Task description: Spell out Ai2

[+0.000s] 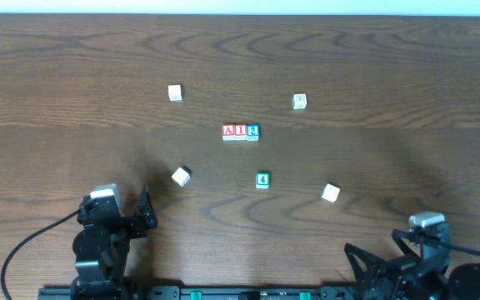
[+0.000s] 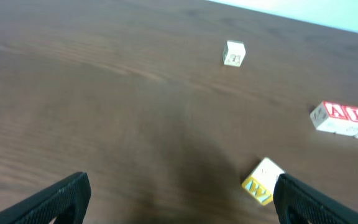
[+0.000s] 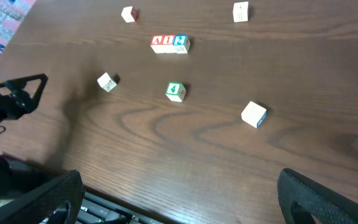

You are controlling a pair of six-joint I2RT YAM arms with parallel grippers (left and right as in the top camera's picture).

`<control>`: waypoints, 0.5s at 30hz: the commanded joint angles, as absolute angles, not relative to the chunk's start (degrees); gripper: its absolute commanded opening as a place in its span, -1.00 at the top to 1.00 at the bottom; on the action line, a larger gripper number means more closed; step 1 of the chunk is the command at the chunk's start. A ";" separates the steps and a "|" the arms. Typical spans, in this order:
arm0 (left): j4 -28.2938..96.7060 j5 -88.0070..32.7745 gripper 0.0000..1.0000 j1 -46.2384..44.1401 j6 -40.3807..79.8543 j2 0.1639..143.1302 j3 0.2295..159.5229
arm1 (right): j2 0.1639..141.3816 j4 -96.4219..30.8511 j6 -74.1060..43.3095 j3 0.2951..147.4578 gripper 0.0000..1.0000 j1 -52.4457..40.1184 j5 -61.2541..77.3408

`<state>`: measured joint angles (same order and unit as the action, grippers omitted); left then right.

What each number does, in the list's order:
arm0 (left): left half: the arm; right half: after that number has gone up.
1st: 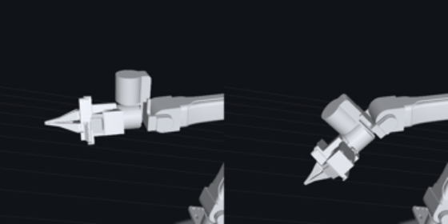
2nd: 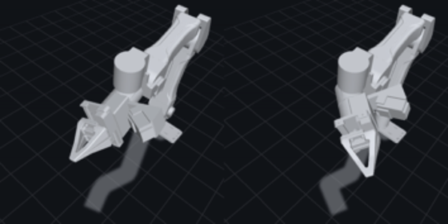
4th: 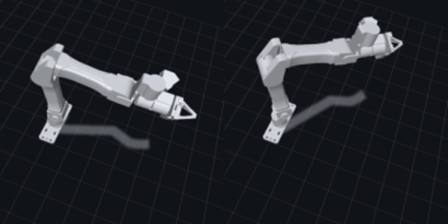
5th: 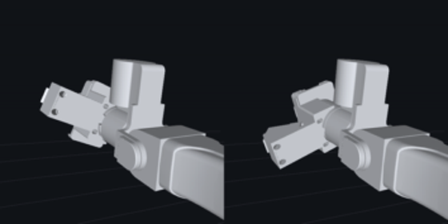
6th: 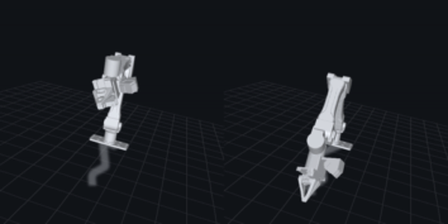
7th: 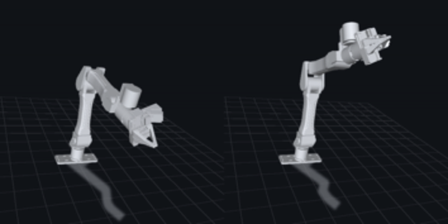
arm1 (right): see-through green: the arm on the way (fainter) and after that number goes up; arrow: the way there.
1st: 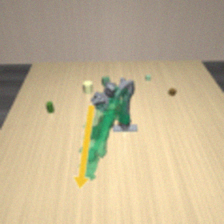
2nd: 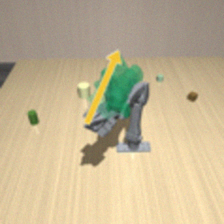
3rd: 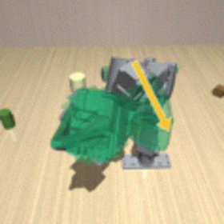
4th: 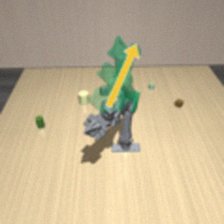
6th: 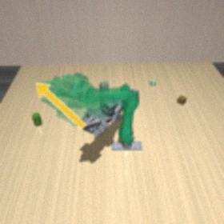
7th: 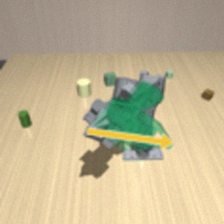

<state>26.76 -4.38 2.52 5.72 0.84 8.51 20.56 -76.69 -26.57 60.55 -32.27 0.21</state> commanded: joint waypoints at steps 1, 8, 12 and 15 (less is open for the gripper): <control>25.36 -5.56 -0.91 2.57 4.60 0.25 7.31 | 20.43 -76.77 -27.18 60.58 -0.98 -32.97 -0.21; 25.30 -5.58 -0.91 2.59 2.74 0.25 7.27 | 20.40 -76.77 -27.18 60.58 -0.99 -32.97 -0.21; 25.30 -5.58 -0.91 2.59 2.74 0.25 7.27 | 20.40 -76.77 -27.18 60.58 -0.99 -32.97 -0.21; 25.30 -5.58 -0.91 2.59 2.74 0.25 7.27 | 20.40 -76.77 -27.18 60.58 -0.98 -32.97 -0.21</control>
